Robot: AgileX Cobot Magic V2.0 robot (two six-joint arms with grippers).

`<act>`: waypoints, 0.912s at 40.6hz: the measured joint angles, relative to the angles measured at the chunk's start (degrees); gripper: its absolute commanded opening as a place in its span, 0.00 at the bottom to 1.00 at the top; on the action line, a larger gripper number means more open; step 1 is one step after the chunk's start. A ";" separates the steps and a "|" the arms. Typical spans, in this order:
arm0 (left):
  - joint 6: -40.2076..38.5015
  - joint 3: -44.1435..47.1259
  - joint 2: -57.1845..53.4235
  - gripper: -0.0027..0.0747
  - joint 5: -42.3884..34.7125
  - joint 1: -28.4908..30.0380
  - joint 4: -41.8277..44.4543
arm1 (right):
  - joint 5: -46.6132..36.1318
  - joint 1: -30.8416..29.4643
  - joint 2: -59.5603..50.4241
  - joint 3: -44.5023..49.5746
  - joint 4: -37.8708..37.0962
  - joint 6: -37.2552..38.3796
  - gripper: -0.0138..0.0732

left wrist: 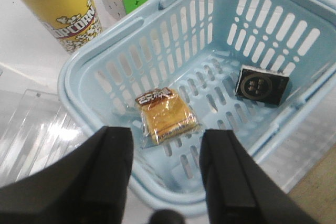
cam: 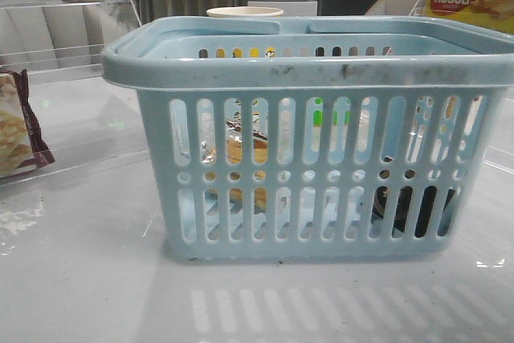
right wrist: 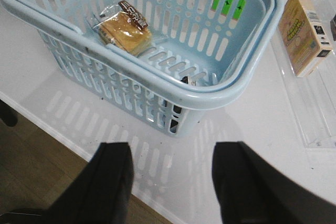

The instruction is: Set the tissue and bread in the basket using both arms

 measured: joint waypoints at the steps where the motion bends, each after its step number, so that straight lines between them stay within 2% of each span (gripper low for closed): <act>1: 0.00 2.03 -1.73 0.48 -0.13 0.00 0.00 | 0.00 0.00 0.00 0.00 0.00 0.00 0.68; 10: 0.00 17.08 -19.96 0.48 -2.48 0.00 0.00 | 0.00 0.00 0.00 0.00 0.00 0.00 0.68; 19: 0.00 27.66 -33.77 0.48 -2.69 0.00 0.00 | 0.00 0.00 0.00 0.00 0.00 -0.10 0.68; 32: 0.00 35.10 -39.48 0.48 -2.69 0.00 -1.11 | 0.00 0.00 0.00 0.00 -0.10 -0.10 0.68; 37: 0.00 35.88 -39.48 0.48 -2.83 0.00 -1.32 | 0.00 0.00 0.00 0.00 -0.10 -0.10 0.60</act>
